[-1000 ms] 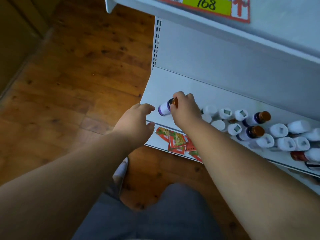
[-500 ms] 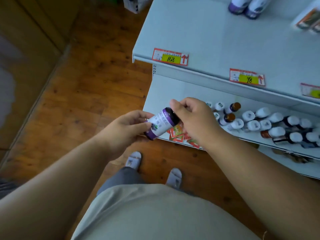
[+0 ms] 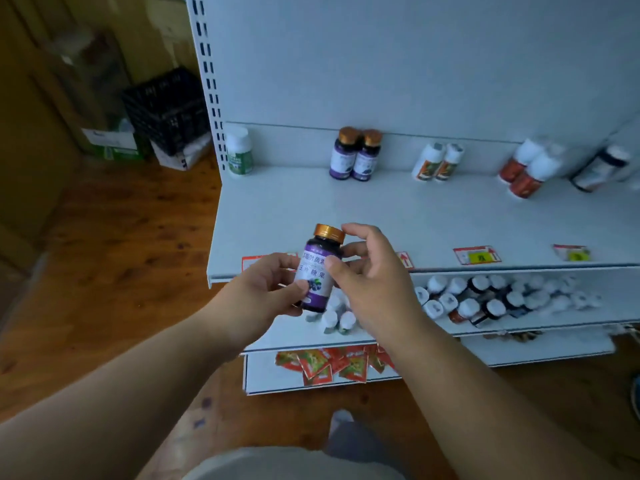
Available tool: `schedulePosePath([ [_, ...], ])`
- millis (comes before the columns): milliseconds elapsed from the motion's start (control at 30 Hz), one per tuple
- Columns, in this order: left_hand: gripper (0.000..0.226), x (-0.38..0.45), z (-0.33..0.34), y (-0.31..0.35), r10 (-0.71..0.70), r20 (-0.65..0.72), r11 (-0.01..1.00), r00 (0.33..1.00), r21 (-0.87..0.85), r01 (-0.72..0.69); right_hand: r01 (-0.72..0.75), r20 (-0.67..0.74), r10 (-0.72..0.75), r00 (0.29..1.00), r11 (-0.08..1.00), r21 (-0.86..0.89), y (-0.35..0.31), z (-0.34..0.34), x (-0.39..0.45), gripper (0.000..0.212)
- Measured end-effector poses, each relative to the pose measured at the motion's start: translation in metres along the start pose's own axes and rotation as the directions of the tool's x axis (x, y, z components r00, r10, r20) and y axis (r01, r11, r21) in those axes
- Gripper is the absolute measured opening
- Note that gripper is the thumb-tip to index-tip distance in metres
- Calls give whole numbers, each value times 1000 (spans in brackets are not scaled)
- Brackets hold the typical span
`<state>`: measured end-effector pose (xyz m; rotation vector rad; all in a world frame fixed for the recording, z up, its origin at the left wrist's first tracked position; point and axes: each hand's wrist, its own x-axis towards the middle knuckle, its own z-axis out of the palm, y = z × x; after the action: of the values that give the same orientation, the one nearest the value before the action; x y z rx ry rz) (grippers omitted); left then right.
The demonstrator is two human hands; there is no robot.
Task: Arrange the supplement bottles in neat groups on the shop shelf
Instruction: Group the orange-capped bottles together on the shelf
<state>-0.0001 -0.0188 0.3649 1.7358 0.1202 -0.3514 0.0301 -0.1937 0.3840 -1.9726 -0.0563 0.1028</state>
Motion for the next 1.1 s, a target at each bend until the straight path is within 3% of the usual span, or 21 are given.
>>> schedulePosePath([
  [200,22,79,25,46,92,-138,981,986,184,-65,97,11,-96,995,990,-99,-2,-52,77,39],
  [433,22,182,40,60,139,-361,900,922,436,35,310,150,-274,950,892,-330,16,-64,189,45],
  [667,26,223,46,44,98,-492,882,865,446,154,498,232,-441,867,746,-442,45,-48,227,47],
  [833,26,241,41,48,116,-490,878,864,457,141,512,185,-490,852,705,-491,50,-43,239,47],
  [967,33,245,34,51,110,-455,870,884,474,137,472,173,-452,875,719,-511,46,-43,242,50],
  [1100,41,229,27,48,119,-449,885,885,452,110,409,71,-440,895,750,-520,44,-42,220,54],
])
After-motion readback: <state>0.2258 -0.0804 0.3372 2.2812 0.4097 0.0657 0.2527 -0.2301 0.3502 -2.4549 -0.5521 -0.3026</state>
